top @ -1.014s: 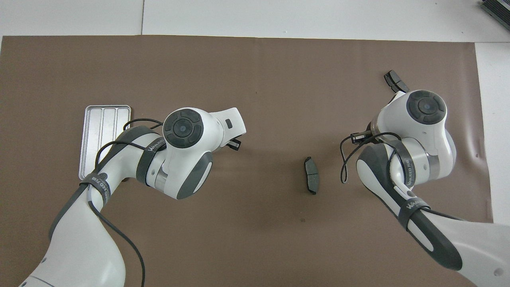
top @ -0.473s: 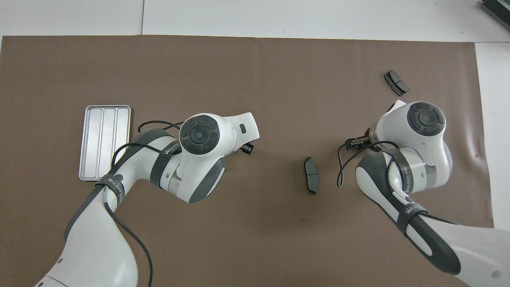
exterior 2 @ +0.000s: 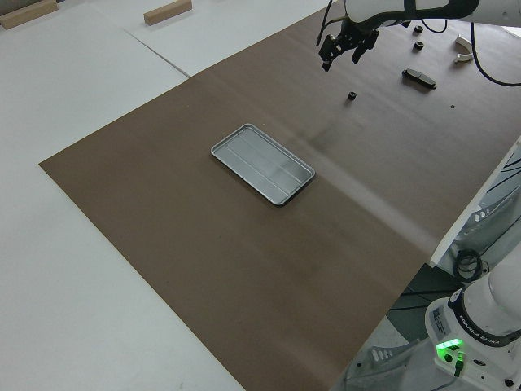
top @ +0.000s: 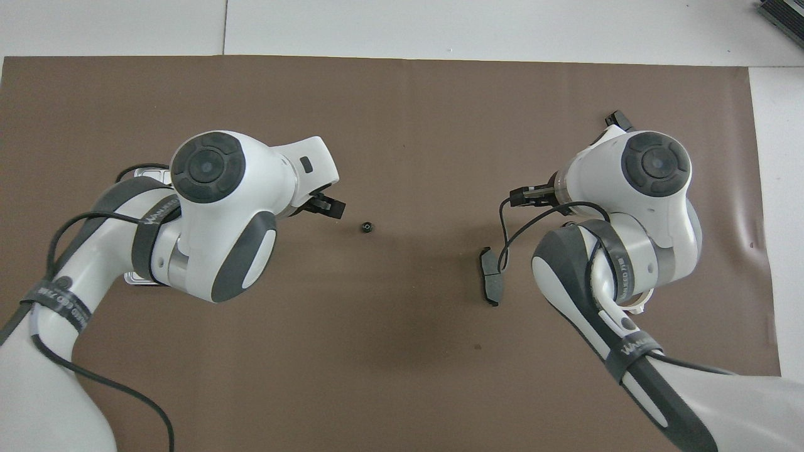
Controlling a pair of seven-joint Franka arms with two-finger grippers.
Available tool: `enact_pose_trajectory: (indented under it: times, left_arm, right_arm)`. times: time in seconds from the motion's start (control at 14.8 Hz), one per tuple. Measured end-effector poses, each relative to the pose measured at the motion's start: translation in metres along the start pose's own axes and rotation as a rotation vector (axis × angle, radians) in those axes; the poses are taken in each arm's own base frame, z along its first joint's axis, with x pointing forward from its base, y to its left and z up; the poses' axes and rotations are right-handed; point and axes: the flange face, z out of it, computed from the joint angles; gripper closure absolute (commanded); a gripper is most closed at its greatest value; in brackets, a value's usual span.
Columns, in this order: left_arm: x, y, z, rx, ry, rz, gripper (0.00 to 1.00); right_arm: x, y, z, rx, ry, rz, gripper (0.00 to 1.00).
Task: Place bearing gear from tray to pile
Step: 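Grasp the third gear with the right gripper while the left gripper withdraws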
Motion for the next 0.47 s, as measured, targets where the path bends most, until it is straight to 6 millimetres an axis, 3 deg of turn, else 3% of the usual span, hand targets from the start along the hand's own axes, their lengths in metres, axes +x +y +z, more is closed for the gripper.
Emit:
enact_pose_trajectory:
  times: [0.14,0.27,0.47]
  left_arm:
    - [-0.01,-0.049,-0.022,0.011,-0.035,-0.07,0.0]
    - [-0.023,-0.097,-0.042,0.02,-0.058,-0.135,0.0]
    - [-0.046,-0.15,-0.082,0.028,-0.06,-0.129,0.0]
  right_arm:
    - [0.002,-0.055,-0.014,0.023,0.024,0.029,0.0]
    - [0.006,-0.107,-0.015,0.04,0.019,0.06,0.0]
    - [-0.003,-0.19,0.018,0.03,-0.016,0.086,0.0]
